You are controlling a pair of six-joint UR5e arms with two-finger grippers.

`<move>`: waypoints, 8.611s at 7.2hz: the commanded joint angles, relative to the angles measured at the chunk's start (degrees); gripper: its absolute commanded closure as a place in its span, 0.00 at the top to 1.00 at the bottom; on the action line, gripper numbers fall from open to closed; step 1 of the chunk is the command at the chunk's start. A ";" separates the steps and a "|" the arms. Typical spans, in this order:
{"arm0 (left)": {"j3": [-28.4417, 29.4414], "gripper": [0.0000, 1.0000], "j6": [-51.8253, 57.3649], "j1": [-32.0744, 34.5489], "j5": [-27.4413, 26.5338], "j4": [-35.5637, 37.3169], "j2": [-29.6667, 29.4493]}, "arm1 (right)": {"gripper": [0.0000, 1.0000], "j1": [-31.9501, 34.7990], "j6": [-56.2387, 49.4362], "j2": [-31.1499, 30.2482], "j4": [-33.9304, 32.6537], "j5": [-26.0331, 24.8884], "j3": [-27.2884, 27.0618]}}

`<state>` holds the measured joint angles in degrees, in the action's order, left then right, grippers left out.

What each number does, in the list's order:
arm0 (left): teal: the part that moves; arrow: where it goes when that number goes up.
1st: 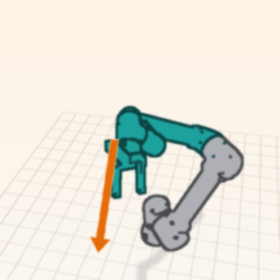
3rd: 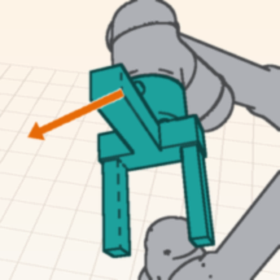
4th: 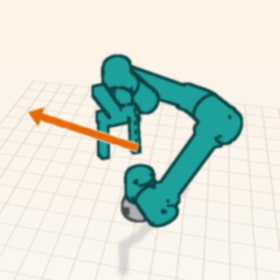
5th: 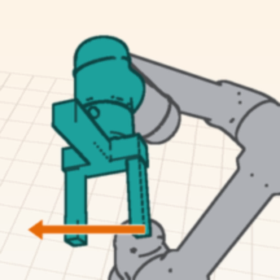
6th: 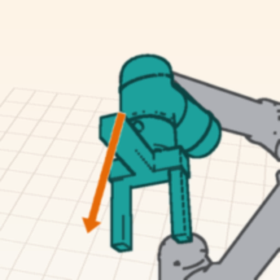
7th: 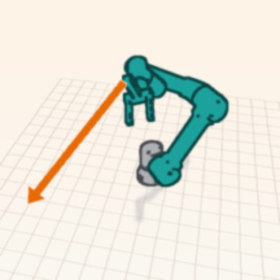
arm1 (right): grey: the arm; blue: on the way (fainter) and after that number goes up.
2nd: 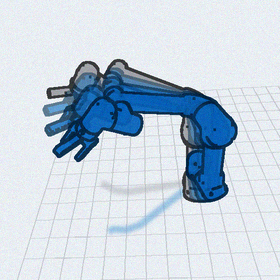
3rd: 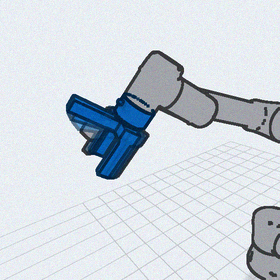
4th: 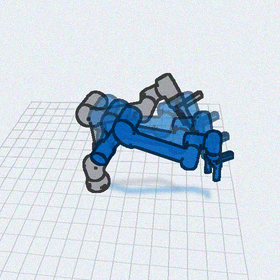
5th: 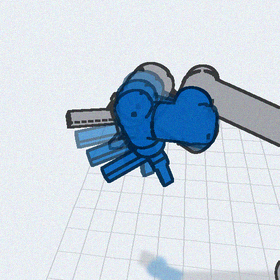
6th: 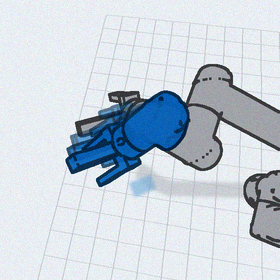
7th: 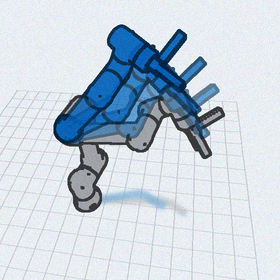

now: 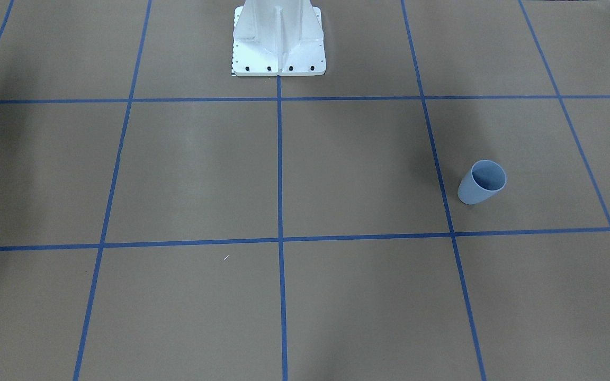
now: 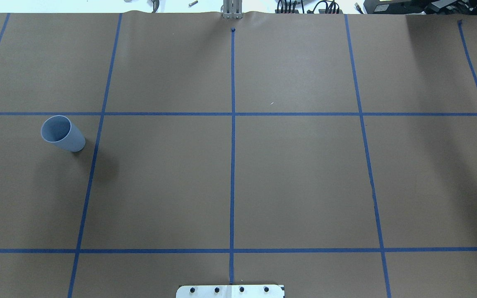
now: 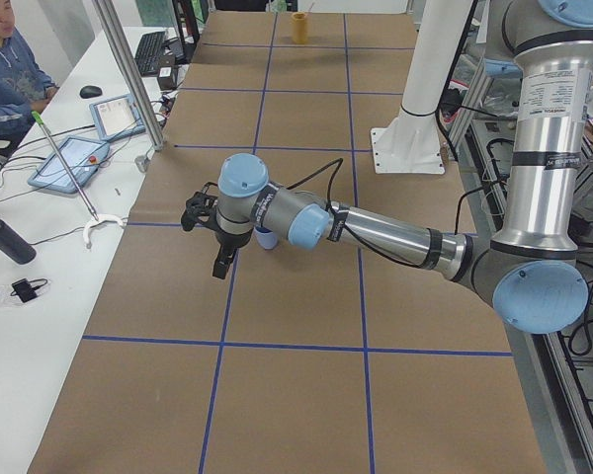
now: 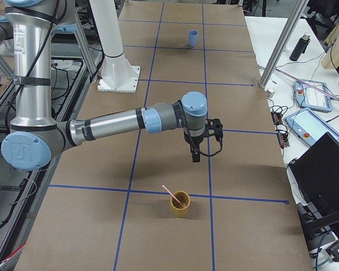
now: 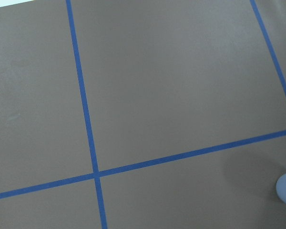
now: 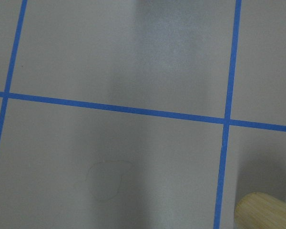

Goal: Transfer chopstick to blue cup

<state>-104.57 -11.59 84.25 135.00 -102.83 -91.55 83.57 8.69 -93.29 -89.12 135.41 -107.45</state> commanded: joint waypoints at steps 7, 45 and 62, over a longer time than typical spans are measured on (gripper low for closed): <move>1.55 0.98 1.74 -1.10 0.36 -7.12 5.15 | 1.00 0.01 0.09 -0.14 5.26 -0.95 2.85; 8.38 0.00 -69.79 -42.75 -16.07 8.56 -38.12 | 1.00 0.27 5.46 -0.67 13.10 -0.15 1.54; 17.14 0.98 -76.92 -50.86 -26.54 11.31 -50.05 | 1.00 -0.96 5.46 -1.20 13.10 -0.15 1.81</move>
<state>-84.95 -88.54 32.92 108.34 -93.22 -141.65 82.66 14.15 -94.56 -76.02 135.30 -105.64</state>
